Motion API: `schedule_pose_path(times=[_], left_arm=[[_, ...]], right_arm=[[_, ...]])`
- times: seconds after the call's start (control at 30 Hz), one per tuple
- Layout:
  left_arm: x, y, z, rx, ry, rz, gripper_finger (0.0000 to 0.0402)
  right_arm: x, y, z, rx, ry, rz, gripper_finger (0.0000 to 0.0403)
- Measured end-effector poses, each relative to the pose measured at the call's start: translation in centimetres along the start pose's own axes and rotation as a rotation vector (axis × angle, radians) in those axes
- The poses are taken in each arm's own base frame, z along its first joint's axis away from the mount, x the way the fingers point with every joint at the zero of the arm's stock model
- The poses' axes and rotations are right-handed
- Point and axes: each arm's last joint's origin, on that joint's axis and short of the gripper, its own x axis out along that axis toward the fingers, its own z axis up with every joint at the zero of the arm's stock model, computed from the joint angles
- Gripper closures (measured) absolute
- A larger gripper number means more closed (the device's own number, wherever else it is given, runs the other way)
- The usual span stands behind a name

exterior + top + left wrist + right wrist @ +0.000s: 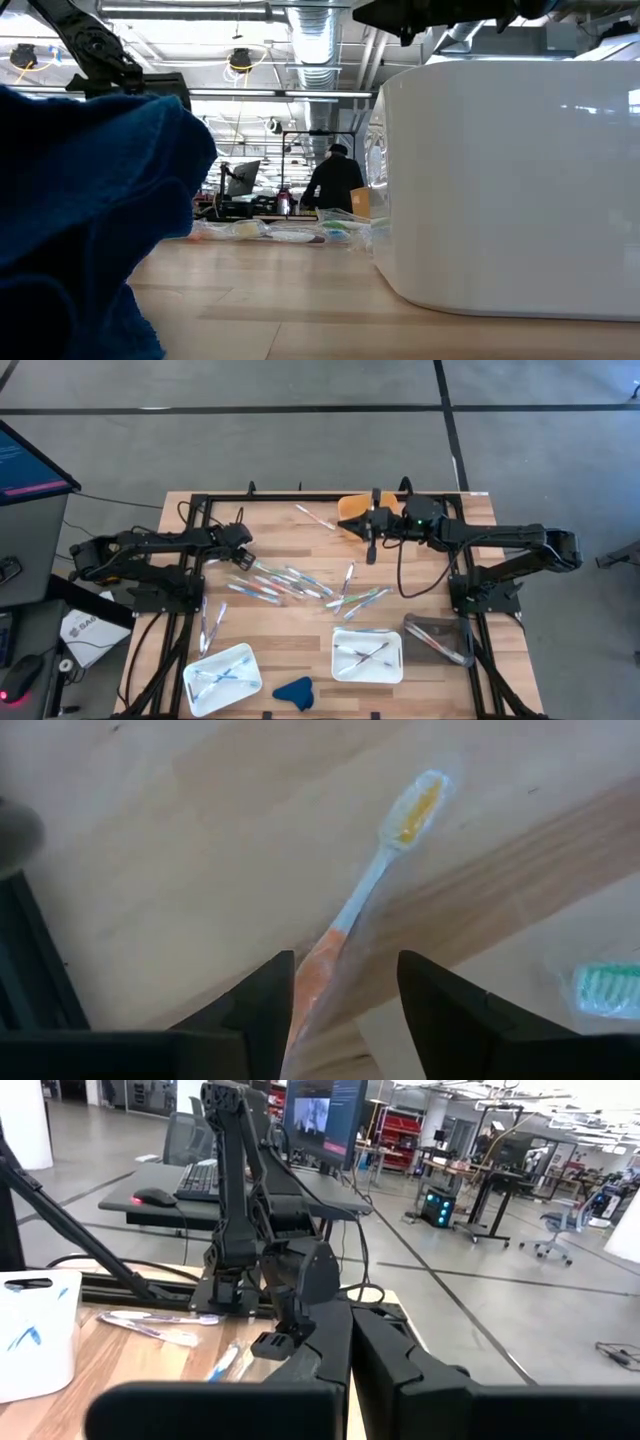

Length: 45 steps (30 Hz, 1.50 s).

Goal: Pick & Place Toothbrushes
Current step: Put the orange toothbrush into the black bin

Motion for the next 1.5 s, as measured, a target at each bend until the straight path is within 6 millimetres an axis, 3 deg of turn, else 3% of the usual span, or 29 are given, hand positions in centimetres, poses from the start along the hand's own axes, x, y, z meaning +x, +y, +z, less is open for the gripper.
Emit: schedule_pose_path(times=[0.37,0.5,0.7,0.9,1.03,1.5], left_arm=[[1.0,0.4,-1.8,-0.045,0.045,0.011,0.0257],[1.1,0.3,-1.8,-0.049,0.044,-0.005,0.0294],[1.1,0.1,-1.7,-0.051,0.041,-0.039,0.0385],[0.9,-0.3,-1.7,-0.051,0.006,-0.051,0.0384],[0.1,-0.6,-1.5,-0.069,-0.064,-0.113,0.0394],[-5.8,-1.8,0.4,-0.117,-0.513,-0.446,0.0395]], right_arm=[[0.1,0.7,0.0,0.001,0.013,0.026,0.0399],[0.1,0.6,-0.1,0.001,0.014,0.023,0.0399],[0.1,0.7,-0.1,0.001,0.021,0.027,0.0399],[0.1,0.6,-0.1,-0.001,0.021,0.026,0.0399],[0.1,0.6,-0.1,-0.002,0.02,0.026,0.0399],[0.1,1.7,0.1,-0.006,0.013,0.062,0.0399]])
